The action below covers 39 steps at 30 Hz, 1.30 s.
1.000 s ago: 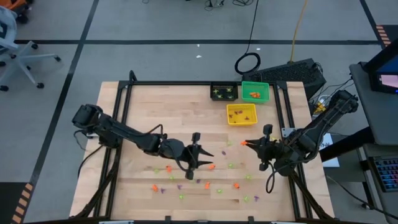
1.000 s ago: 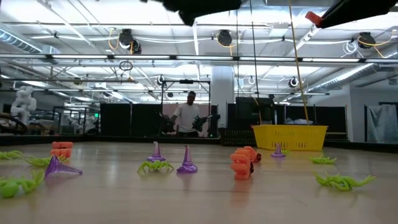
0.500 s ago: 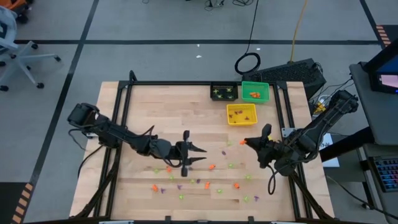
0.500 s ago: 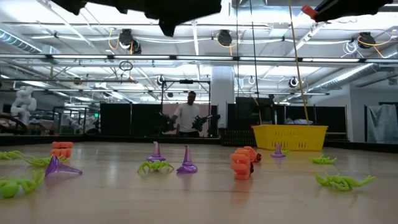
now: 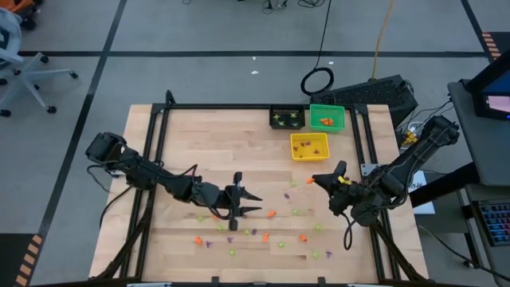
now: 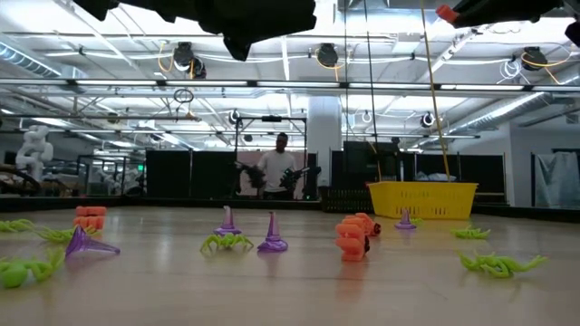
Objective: Sort Halloween decoration
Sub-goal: Put the orange skeleton toy into the green basket
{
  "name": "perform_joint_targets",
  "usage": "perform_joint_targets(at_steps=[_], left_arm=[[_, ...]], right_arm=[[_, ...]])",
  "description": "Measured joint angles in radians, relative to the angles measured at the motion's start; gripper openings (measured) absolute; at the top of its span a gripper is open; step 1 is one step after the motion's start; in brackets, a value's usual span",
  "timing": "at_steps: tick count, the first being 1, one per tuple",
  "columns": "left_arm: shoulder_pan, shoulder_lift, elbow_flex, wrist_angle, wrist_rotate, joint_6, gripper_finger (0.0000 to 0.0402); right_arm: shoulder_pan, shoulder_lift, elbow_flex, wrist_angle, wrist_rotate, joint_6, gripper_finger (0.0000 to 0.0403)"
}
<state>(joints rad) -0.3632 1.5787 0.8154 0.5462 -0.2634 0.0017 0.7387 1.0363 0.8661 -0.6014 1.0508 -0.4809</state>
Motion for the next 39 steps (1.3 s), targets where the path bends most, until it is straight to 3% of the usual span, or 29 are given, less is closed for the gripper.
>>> perform_joint_targets(at_steps=[20, 39], left_arm=[[-0.012, 0.001, 0.0, -0.015, 0.001, -0.022, 0.0114], [-0.011, 0.001, 0.0, -0.014, 0.001, -0.021, 0.0114]], right_arm=[[0.0, 0.0, 0.0, 0.0, -0.003, -0.033, 0.0004], [0.0, 0.0, 0.0, -0.001, -0.005, 0.057, 0.0004]])
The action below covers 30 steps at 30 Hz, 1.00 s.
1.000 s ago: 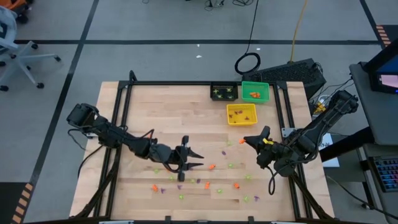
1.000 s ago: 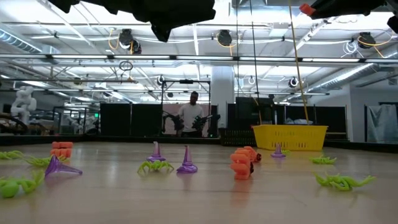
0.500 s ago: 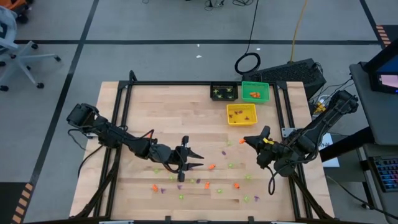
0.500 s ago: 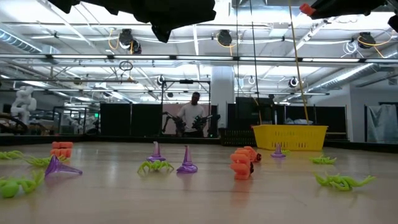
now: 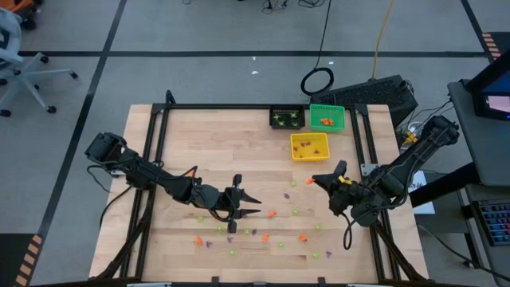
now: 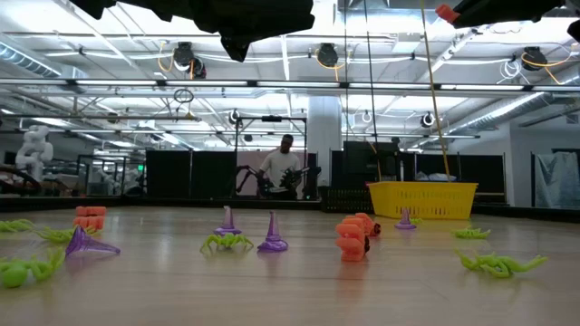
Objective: Sort Halloween decoration
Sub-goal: Put the orange skeleton toy into the green basket
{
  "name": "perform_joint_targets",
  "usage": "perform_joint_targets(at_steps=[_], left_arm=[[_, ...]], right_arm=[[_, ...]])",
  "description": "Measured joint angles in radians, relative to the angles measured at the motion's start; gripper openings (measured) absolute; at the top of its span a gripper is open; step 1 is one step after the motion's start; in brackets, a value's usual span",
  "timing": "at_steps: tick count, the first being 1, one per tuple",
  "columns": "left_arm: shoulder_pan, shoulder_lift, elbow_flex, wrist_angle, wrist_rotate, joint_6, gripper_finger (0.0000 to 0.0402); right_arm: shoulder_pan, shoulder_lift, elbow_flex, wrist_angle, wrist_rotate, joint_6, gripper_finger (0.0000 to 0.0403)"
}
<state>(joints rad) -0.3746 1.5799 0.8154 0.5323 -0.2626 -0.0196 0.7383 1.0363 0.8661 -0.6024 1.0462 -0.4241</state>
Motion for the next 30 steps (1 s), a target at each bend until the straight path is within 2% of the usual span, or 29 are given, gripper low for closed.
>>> perform_joint_targets(at_steps=[9, 20, 26, 30], left_arm=[[0.0, 0.0, 0.0, 0.0, 0.0, 0.0, 0.0114], [0.0, 0.0, 0.0, 0.003, 0.0, 0.0, 0.0114], [0.0, 0.0, 0.001, 0.004, 0.0, 0.0, 0.0114], [0.0, 0.0, 0.001, 0.004, -0.001, 0.0, 0.0114]], right_arm=[[0.0, 0.0, 0.0, 0.0, -0.003, 0.172, 0.0004], [-0.027, 0.0, 0.0, 0.0, -0.003, 0.68, 0.0004], [-0.122, 0.0, 0.0, -0.001, -0.019, 0.803, 0.0004], [-0.228, -0.002, 0.0, -0.018, -0.132, 0.808, 0.0004]])
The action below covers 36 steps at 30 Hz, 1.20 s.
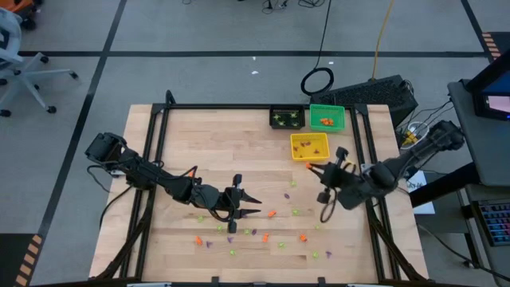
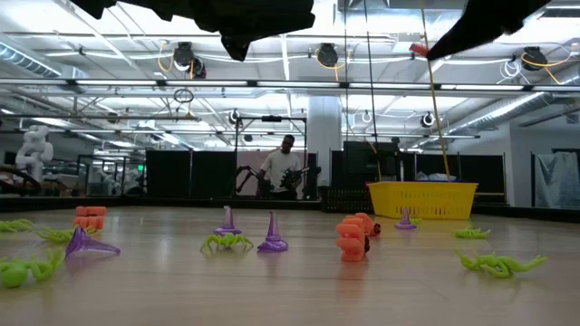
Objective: Sort Halloween decoration
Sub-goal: Put the orange skeleton toy into the green basket
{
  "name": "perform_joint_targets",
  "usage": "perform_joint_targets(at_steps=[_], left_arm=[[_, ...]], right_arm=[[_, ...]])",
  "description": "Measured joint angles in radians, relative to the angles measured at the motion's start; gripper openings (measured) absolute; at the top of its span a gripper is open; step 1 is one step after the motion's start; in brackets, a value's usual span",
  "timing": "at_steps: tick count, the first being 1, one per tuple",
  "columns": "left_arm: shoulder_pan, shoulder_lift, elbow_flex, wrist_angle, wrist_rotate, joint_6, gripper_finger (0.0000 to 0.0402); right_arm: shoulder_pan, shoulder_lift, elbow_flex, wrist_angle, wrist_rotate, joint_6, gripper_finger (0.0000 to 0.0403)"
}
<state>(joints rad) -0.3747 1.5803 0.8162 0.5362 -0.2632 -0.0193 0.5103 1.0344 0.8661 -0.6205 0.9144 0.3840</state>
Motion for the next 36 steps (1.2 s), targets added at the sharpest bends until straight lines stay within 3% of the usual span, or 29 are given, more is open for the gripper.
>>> perform_joint_targets(at_steps=[9, 17, 26, 36], left_arm=[[0.002, 0.0, 0.0, -0.006, -0.001, 0.013, 0.0114], [0.014, 0.0, 0.0, -0.003, -0.026, 0.128, 0.0114], [0.073, 0.0, 0.0, 0.004, -0.042, 0.14, 0.0114], [0.112, 0.0, 0.0, 0.001, -0.042, 0.14, 0.0114]], right_arm=[[-0.31, -0.028, 0.0, -0.036, -0.251, -0.011, 0.0004], [-0.623, -0.035, 0.021, -0.093, -0.49, 0.045, 0.0004], [-0.956, 0.065, 0.144, -0.227, -0.583, -0.103, 0.0004], [-1.222, 0.293, 0.276, -0.328, -0.66, -0.228, 0.0004]])
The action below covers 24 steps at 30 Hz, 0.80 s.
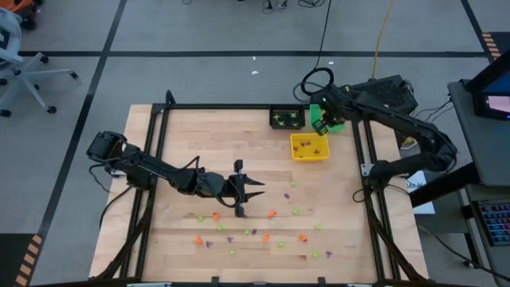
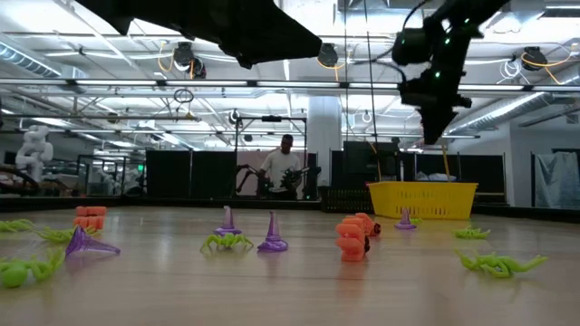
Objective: Sort Halloween decoration
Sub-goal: Put the orange skeleton toy into the green basket
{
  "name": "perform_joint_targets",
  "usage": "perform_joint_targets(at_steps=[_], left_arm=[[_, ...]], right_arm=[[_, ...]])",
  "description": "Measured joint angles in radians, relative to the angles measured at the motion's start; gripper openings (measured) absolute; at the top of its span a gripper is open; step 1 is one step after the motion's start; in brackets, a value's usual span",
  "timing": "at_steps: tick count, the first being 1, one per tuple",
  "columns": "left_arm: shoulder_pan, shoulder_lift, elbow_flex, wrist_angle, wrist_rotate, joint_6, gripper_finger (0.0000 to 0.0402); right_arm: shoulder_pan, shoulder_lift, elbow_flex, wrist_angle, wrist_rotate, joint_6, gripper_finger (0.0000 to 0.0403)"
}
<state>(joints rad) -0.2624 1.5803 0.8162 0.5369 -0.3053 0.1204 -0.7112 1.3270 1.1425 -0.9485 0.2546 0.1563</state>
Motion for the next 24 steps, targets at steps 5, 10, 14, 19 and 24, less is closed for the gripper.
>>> perform_joint_targets(at_steps=[5, 10, 14, 19, 24], left_arm=[[-0.001, 0.0, 0.0, -0.004, 0.0, -0.002, 0.0114], [0.0, 0.0, 0.0, -0.005, 0.001, -0.002, 0.0114], [-0.001, 0.0, 0.0, -0.005, 0.001, -0.008, 0.0114], [-0.001, 0.0, 0.0, -0.007, 0.001, -0.008, 0.0114], [-0.001, 0.0, 0.0, -0.008, 0.001, -0.008, 0.0114]], right_arm=[[-0.098, 0.121, 0.024, 0.001, -0.051, -0.036, 0.0004], [-0.164, 0.219, 0.027, 0.028, -0.05, -0.038, 0.0004], [-0.199, 0.266, 0.027, 0.071, -0.049, -0.047, 0.0004], [-0.221, 0.309, 0.027, 0.103, -0.048, -0.055, 0.0004], [-0.226, 0.358, 0.027, 0.11, -0.048, -0.062, 0.0004]])
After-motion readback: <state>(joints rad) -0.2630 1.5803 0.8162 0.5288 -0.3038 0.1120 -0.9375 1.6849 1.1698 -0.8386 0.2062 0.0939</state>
